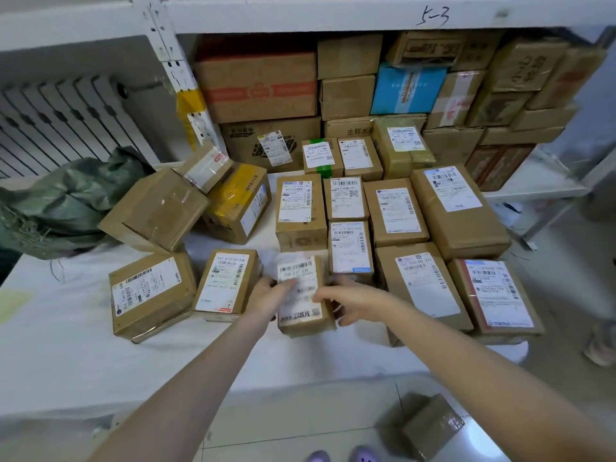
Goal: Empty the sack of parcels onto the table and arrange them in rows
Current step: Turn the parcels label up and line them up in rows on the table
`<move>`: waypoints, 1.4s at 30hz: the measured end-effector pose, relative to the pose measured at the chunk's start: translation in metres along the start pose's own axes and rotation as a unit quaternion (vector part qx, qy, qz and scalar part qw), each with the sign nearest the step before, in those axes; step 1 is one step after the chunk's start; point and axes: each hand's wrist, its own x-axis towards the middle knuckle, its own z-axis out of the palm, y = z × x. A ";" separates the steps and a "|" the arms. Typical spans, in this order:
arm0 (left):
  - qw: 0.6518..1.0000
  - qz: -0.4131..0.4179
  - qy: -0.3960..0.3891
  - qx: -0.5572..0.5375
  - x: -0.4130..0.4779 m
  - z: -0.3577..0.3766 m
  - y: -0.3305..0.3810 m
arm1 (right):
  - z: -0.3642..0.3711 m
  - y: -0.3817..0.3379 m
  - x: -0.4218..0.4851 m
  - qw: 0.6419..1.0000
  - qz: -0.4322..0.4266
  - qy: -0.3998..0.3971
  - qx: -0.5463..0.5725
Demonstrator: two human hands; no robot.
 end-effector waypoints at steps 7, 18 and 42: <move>0.989 -0.045 -0.129 0.049 -0.015 0.034 -0.004 | -0.037 -0.002 -0.034 0.991 0.074 0.018 -0.111; 0.980 0.011 -0.187 0.074 -0.022 0.068 -0.020 | -0.024 0.022 -0.031 0.848 -0.015 0.311 -0.429; 0.951 0.170 0.205 0.157 -0.135 0.205 -0.096 | -0.098 0.152 -0.083 0.774 -0.487 0.117 -0.388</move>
